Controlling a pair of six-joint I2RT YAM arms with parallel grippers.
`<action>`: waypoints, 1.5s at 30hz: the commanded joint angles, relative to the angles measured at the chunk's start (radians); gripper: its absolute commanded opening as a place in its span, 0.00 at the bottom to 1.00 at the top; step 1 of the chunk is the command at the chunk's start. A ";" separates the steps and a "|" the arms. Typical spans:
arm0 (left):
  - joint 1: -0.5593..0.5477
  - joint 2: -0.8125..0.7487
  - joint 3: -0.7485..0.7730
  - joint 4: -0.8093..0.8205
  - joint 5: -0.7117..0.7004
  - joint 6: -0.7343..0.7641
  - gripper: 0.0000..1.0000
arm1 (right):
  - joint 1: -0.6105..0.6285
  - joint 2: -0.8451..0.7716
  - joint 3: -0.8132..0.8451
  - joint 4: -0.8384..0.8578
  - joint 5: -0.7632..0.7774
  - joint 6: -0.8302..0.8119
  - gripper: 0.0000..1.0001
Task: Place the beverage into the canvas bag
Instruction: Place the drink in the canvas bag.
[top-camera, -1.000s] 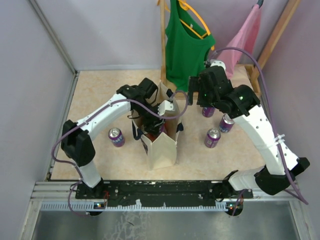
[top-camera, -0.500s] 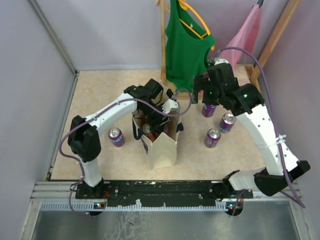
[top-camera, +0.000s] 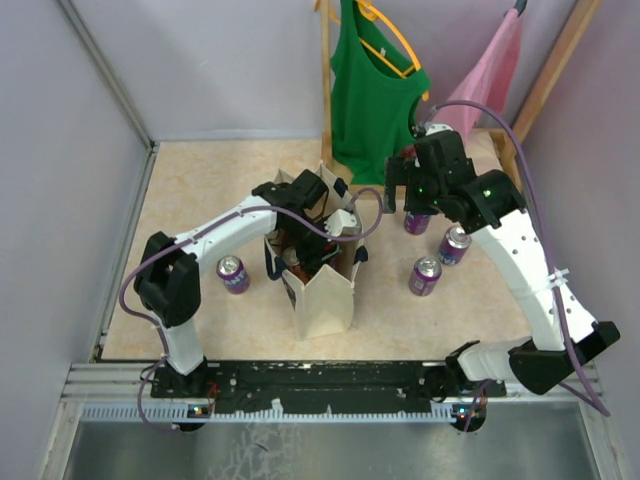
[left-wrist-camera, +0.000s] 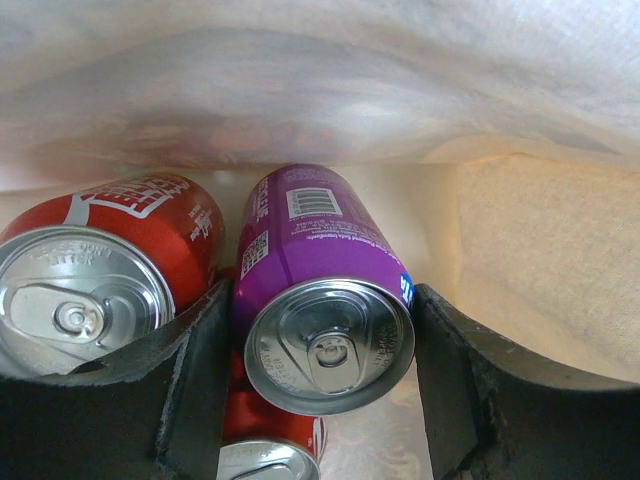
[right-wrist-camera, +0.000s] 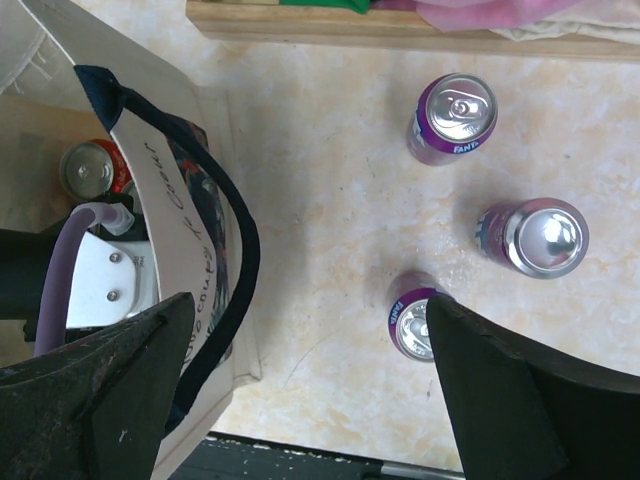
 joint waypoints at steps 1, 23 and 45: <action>-0.001 -0.052 -0.019 0.028 -0.038 -0.018 0.00 | -0.006 -0.046 0.002 0.053 -0.026 0.002 0.99; -0.011 -0.107 -0.042 0.045 -0.083 -0.043 0.60 | -0.006 -0.084 -0.037 0.064 -0.036 0.011 0.99; -0.013 -0.151 -0.071 0.113 -0.167 -0.058 0.77 | -0.007 -0.081 -0.056 0.088 -0.048 0.030 0.99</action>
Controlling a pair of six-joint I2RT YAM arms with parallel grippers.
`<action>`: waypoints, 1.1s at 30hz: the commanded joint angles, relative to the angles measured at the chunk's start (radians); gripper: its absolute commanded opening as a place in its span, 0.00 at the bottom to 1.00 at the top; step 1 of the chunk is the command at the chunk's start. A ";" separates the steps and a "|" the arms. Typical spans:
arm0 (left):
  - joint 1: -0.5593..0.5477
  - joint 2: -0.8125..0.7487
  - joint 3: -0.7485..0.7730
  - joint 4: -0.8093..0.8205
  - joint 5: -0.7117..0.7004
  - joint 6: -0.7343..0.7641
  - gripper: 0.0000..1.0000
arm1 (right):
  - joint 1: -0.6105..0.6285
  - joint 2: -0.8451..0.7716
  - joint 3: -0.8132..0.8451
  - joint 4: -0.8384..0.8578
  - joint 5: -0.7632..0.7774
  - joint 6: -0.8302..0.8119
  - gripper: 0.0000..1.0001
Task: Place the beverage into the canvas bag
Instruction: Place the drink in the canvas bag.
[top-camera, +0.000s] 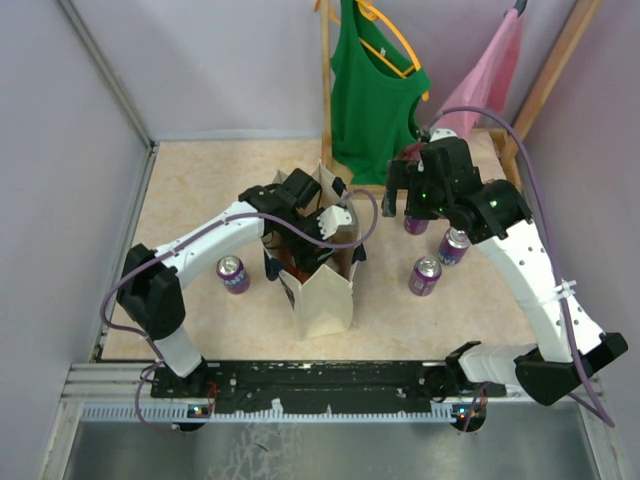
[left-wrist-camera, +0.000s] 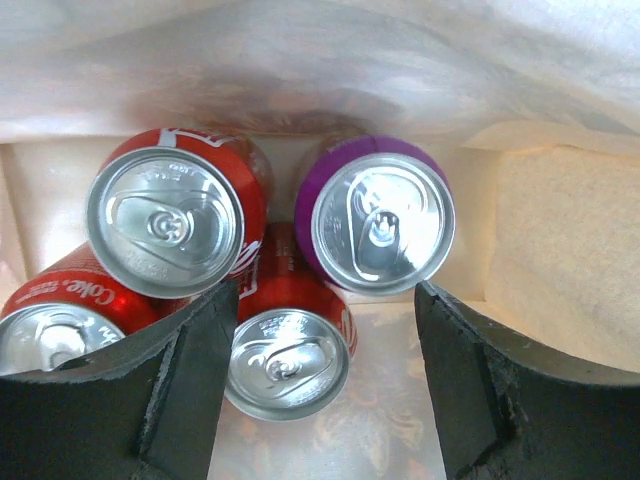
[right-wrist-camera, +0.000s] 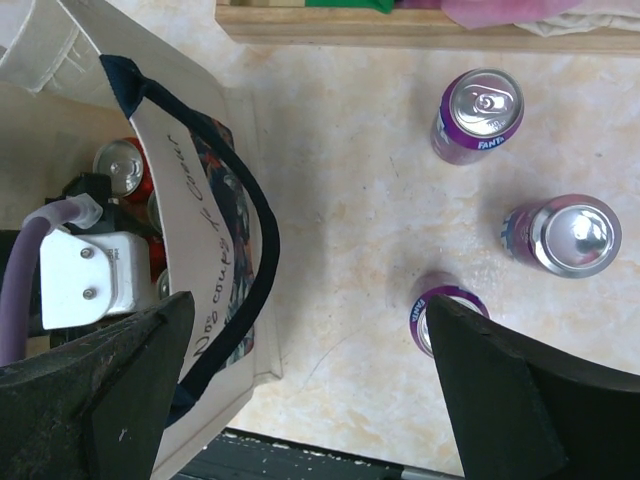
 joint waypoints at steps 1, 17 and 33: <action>0.001 -0.042 -0.003 0.064 -0.045 -0.012 0.77 | -0.005 -0.021 0.012 0.043 -0.011 -0.004 0.99; 0.001 -0.068 -0.011 0.081 -0.053 -0.016 0.77 | -0.006 0.000 0.022 0.047 -0.022 -0.017 0.99; 0.015 -0.156 -0.047 0.081 -0.074 -0.005 0.77 | -0.005 0.001 0.009 0.066 -0.029 -0.011 0.99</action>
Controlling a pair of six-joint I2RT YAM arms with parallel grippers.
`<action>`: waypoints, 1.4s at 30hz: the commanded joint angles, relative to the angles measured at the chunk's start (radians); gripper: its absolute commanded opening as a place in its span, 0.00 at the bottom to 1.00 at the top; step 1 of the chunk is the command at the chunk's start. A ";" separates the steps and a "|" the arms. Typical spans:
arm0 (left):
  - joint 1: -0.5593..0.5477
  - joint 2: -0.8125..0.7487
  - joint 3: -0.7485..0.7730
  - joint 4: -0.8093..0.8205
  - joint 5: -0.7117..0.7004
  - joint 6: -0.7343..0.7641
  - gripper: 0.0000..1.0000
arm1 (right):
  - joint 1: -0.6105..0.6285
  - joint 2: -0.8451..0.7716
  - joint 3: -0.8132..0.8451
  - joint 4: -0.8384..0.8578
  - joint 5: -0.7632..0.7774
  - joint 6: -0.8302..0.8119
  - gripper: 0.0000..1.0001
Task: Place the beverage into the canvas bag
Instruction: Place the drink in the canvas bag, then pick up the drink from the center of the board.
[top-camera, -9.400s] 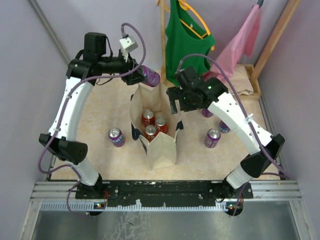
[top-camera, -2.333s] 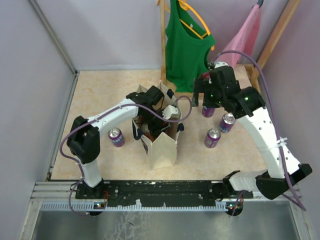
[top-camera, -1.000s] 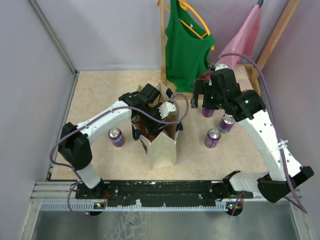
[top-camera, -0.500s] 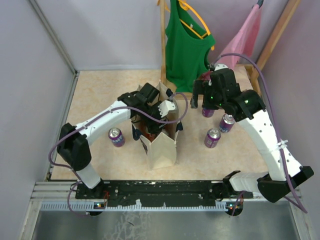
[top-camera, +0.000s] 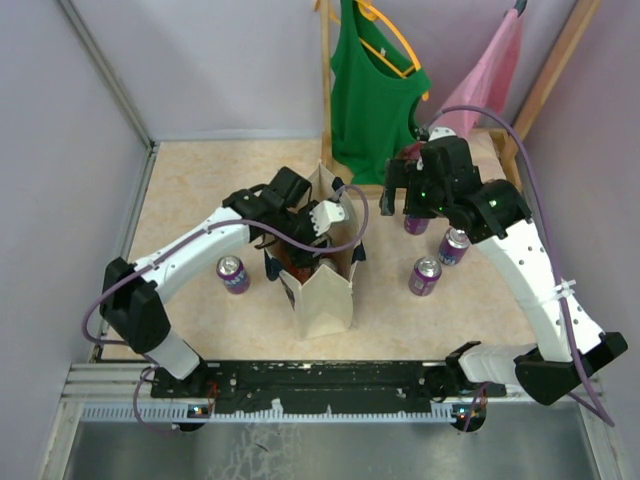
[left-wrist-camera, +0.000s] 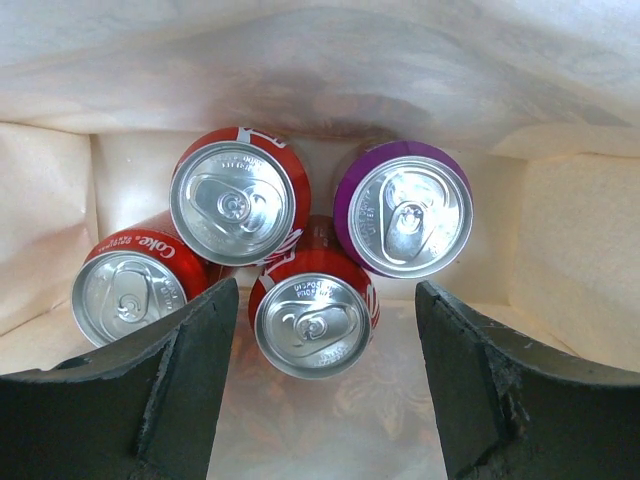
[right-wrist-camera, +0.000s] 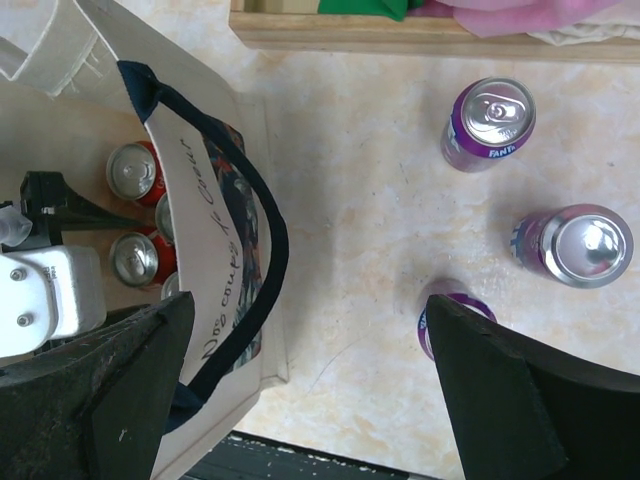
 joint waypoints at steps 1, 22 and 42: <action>0.017 -0.045 0.014 0.031 -0.006 0.004 0.77 | -0.005 0.001 0.011 0.049 -0.011 -0.008 0.99; 0.336 -0.070 0.242 0.173 0.046 -0.259 0.82 | -0.005 0.071 0.044 0.106 -0.028 -0.039 0.99; 0.643 -0.248 -0.164 -0.167 0.196 -0.026 0.83 | -0.005 0.114 0.047 0.120 -0.020 -0.054 0.99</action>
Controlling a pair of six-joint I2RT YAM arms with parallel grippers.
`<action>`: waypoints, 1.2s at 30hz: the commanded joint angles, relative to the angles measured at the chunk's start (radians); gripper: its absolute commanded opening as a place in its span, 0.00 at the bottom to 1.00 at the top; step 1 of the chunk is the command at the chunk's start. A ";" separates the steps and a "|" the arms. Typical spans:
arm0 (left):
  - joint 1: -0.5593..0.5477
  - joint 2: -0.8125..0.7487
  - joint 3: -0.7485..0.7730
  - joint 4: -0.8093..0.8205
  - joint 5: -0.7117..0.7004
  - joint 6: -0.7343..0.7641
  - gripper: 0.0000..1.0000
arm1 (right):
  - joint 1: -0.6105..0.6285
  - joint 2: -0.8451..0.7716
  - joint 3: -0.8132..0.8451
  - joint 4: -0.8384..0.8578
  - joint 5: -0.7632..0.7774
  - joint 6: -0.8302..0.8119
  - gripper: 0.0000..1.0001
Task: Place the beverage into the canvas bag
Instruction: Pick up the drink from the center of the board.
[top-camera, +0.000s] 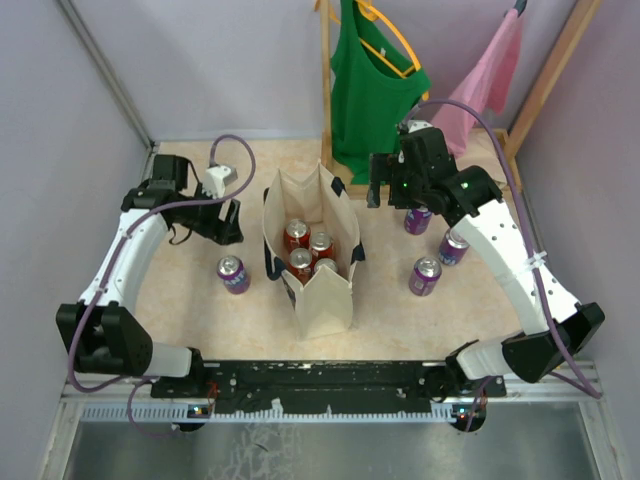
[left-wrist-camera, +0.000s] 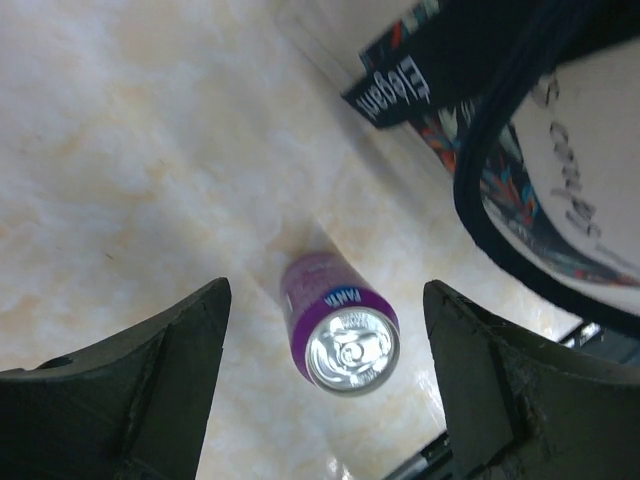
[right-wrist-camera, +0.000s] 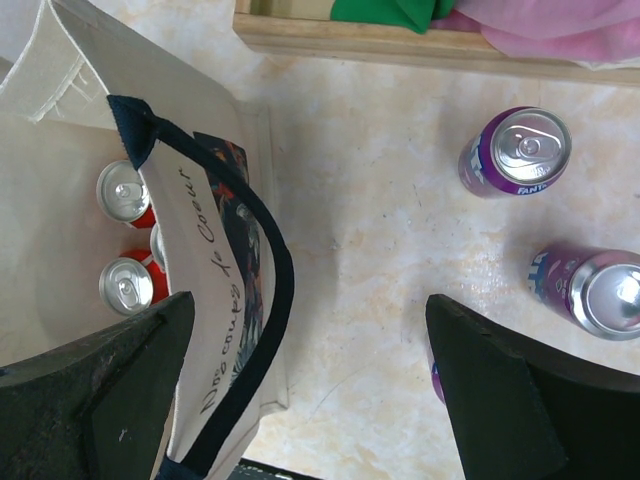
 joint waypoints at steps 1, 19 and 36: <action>-0.002 -0.019 -0.061 -0.128 0.070 0.159 0.84 | -0.006 -0.011 0.033 0.036 0.000 -0.024 0.99; -0.050 0.025 -0.174 -0.144 -0.008 0.193 0.85 | -0.006 -0.044 -0.015 0.039 0.016 0.010 0.99; -0.119 0.021 -0.258 -0.102 -0.161 0.164 0.83 | -0.005 -0.047 -0.035 0.043 0.017 0.007 0.99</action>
